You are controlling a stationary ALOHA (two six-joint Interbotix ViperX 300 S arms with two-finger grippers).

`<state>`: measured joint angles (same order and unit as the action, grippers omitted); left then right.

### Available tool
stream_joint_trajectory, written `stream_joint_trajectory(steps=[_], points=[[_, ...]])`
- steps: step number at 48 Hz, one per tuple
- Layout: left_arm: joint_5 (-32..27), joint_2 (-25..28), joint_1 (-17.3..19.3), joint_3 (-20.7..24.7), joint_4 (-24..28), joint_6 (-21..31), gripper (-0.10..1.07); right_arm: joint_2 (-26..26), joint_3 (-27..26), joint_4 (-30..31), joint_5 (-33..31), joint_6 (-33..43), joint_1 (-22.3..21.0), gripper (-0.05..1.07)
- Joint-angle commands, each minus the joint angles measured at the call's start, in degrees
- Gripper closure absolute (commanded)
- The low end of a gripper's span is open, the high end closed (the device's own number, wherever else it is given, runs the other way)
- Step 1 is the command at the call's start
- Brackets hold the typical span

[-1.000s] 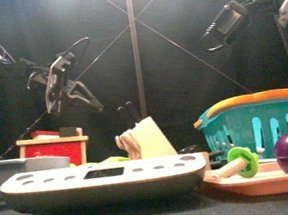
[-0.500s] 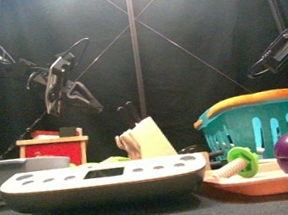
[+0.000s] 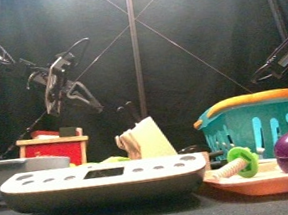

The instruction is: Grab cleaver handle

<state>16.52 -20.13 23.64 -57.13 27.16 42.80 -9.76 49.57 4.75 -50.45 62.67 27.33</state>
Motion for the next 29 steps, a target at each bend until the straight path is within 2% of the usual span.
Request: stream_joint_trajectory(steps=[1, 8, 29], points=[[0.18, -0.35, 0.18, 0.44, 0.09, -0.09, 0.54, -2.99, -1.49, 0.09, -0.44, 0.09, 0.0, 0.5], [0.18, -0.35, 0.18, 0.44, 0.09, -0.09, 0.54, -5.27, -3.43, 0.26, -0.62, 0.09, 0.09, 0.51], [0.18, -0.35, -0.09, 0.44, 0.09, -0.18, 0.54, -4.22, -4.31, 1.76, 0.0, 0.18, -0.53, 0.51]])
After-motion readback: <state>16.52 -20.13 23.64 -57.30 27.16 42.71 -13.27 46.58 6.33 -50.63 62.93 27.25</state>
